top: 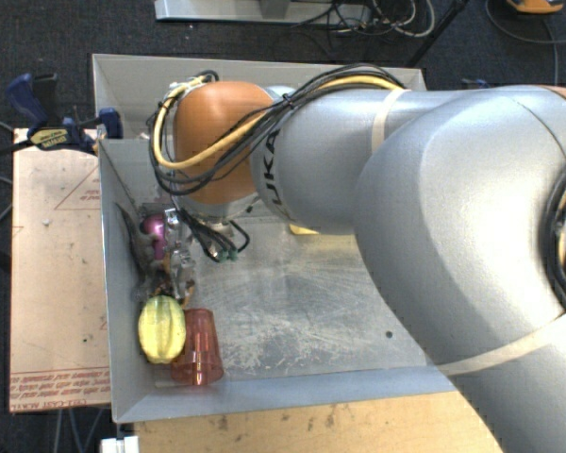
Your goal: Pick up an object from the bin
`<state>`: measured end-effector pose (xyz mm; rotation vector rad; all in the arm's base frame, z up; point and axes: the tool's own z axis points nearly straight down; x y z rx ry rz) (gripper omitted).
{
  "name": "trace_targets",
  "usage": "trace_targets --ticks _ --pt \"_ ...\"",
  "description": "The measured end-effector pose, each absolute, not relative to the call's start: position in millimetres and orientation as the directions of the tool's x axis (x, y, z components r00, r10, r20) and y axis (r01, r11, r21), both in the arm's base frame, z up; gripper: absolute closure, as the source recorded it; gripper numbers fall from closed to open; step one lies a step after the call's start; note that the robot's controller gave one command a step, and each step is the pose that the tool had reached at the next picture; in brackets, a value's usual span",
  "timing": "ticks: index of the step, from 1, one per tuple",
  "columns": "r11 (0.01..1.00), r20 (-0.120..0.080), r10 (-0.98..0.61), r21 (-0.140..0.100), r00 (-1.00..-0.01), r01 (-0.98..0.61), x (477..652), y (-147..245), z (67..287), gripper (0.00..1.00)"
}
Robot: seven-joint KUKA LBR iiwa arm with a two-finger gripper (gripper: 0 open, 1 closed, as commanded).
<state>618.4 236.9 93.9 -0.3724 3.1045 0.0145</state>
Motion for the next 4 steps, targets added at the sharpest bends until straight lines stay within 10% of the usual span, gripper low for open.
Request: trace_targets --ticks 2,3,4 --pt "0.975 0.001 -0.222 0.002 -0.975 -0.222 613.5 233.8 135.4 1.0" --pt "0.907 -0.011 -0.422 0.0 -0.907 -0.422 609.8 244.5 125.7 0.0" --pt "0.825 0.0 -0.565 -0.008 -0.825 -0.565 608.7 246.1 84.4 0.0"
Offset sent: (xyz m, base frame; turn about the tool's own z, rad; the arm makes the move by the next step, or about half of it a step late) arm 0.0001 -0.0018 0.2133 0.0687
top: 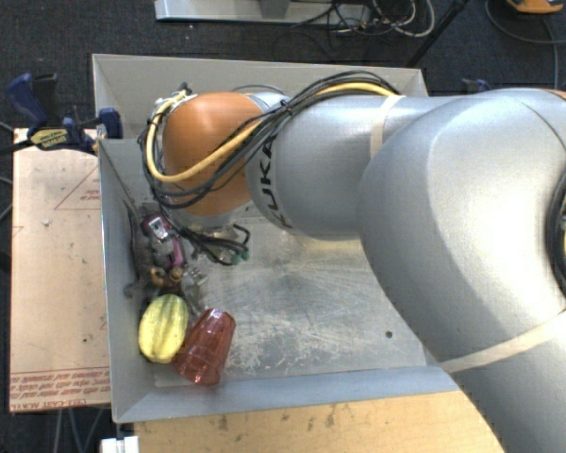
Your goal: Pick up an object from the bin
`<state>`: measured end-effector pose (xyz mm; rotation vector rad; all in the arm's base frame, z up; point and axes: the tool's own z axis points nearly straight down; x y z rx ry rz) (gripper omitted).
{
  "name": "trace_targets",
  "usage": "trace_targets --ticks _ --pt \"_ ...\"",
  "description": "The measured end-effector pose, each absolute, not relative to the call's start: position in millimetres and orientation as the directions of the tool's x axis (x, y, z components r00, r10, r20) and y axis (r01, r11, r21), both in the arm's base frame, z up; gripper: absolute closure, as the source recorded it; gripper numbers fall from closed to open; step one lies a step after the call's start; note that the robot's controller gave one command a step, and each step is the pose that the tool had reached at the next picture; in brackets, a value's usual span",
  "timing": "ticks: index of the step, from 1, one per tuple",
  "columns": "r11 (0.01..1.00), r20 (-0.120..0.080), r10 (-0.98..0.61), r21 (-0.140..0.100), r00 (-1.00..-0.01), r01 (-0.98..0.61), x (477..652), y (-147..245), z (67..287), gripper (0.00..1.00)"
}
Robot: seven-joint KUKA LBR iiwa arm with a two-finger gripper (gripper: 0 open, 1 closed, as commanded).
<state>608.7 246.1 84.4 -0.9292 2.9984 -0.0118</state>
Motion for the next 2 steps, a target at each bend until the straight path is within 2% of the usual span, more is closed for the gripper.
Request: trace_targets --ticks 1,2 --pt "0.824 -0.005 -0.567 -0.003 -0.823 -0.567 606.4 246.8 86.5 1.0" --pt "0.824 -0.005 -0.567 -0.003 -0.823 -0.567 606.4 246.8 86.5 1.0"
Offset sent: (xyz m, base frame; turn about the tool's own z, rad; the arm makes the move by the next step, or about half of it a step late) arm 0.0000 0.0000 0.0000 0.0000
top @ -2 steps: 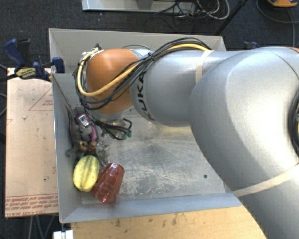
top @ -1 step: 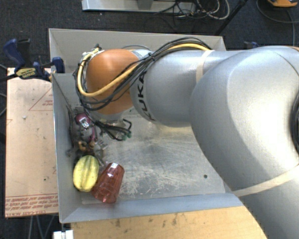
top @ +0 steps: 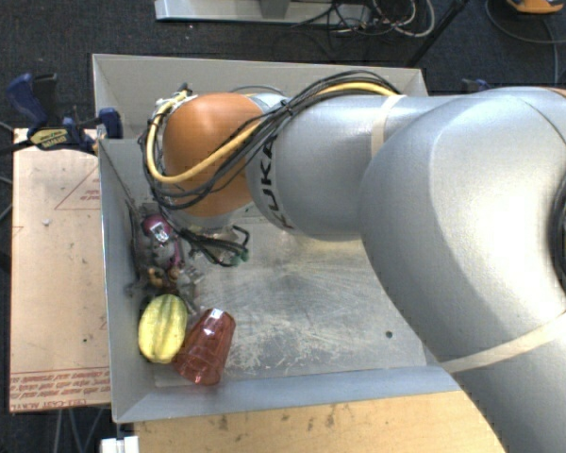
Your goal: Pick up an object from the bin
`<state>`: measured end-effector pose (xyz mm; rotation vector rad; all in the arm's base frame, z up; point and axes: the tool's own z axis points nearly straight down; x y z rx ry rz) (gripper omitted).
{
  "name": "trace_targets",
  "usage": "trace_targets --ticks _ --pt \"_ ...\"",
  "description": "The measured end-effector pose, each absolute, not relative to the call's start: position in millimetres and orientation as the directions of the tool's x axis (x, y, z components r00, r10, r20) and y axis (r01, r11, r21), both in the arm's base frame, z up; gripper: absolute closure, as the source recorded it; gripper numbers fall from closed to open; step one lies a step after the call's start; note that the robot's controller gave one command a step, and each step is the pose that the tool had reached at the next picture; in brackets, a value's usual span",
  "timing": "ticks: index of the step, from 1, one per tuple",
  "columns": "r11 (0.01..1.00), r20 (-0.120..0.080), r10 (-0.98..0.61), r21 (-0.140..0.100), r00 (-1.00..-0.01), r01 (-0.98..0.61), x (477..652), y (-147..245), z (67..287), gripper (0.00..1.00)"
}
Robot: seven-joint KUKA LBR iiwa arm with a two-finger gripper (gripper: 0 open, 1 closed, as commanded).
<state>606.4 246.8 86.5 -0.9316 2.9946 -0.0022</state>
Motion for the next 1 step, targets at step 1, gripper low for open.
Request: trace_targets --ticks 1 --pt "0.764 -0.004 -0.646 0.0 -0.764 -0.646 615.5 240.5 165.9 1.0"
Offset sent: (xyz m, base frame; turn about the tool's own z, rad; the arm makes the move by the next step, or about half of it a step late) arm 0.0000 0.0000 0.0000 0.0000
